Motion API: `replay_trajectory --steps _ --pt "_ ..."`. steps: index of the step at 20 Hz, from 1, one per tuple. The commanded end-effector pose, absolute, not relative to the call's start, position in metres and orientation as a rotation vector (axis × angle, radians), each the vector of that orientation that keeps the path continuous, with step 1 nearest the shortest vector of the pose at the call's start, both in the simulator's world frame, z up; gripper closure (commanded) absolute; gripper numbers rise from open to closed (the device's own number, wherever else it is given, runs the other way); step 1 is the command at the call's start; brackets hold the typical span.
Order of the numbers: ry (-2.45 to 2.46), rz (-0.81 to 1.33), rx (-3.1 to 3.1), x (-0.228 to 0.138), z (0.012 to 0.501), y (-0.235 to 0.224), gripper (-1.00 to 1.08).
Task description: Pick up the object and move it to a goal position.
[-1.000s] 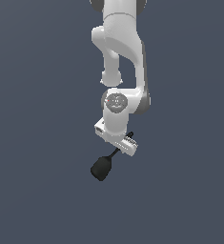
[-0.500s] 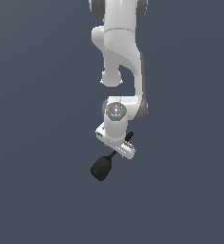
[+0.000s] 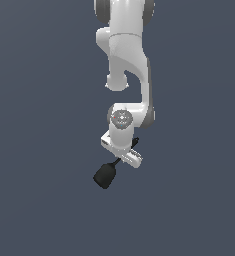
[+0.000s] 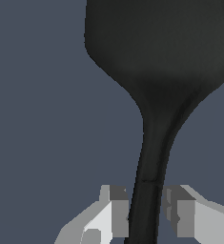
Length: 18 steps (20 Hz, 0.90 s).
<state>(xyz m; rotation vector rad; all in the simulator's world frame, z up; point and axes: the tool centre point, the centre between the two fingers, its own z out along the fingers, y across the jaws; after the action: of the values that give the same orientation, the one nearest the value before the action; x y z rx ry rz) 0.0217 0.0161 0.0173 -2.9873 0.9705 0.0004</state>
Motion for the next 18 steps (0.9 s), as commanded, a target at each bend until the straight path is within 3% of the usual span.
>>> replay_trajectory --steps 1,10,18 --pt "0.972 0.000 -2.987 0.022 0.017 0.015 1.08" --pt "0.971 0.000 -2.987 0.019 0.020 0.009 1.08" --pt "0.971 0.000 -2.987 -0.002 0.035 -0.036 1.08"
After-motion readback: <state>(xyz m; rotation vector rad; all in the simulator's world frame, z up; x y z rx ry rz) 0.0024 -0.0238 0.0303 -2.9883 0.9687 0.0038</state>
